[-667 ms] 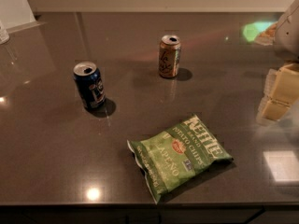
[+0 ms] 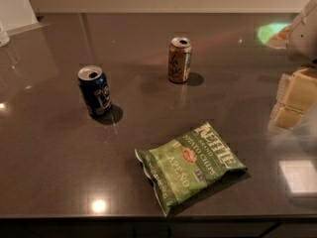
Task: Pick pepsi can
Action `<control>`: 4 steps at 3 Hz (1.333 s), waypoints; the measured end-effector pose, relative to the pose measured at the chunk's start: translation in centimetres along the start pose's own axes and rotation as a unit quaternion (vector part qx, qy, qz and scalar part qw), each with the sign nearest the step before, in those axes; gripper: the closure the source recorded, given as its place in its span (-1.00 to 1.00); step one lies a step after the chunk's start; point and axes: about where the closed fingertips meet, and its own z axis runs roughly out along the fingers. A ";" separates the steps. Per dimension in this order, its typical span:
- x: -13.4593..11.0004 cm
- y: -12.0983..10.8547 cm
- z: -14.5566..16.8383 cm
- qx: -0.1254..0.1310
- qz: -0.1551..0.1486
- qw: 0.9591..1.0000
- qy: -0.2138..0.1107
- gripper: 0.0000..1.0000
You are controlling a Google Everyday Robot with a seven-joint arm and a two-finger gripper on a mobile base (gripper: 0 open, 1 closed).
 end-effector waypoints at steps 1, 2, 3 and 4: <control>-2.0 0.5 1.2 -0.011 -0.001 0.999 -0.033 -1.00; -5.2 0.9 3.1 -0.019 0.009 0.996 -0.088 -1.00; -8.7 1.1 4.9 -0.025 0.006 0.990 -0.136 -1.00; -12.4 0.7 7.0 -0.028 0.000 0.985 -0.173 -1.00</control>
Offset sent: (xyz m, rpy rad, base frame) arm 0.0268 0.0973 -0.0330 0.3256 -0.0237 0.0479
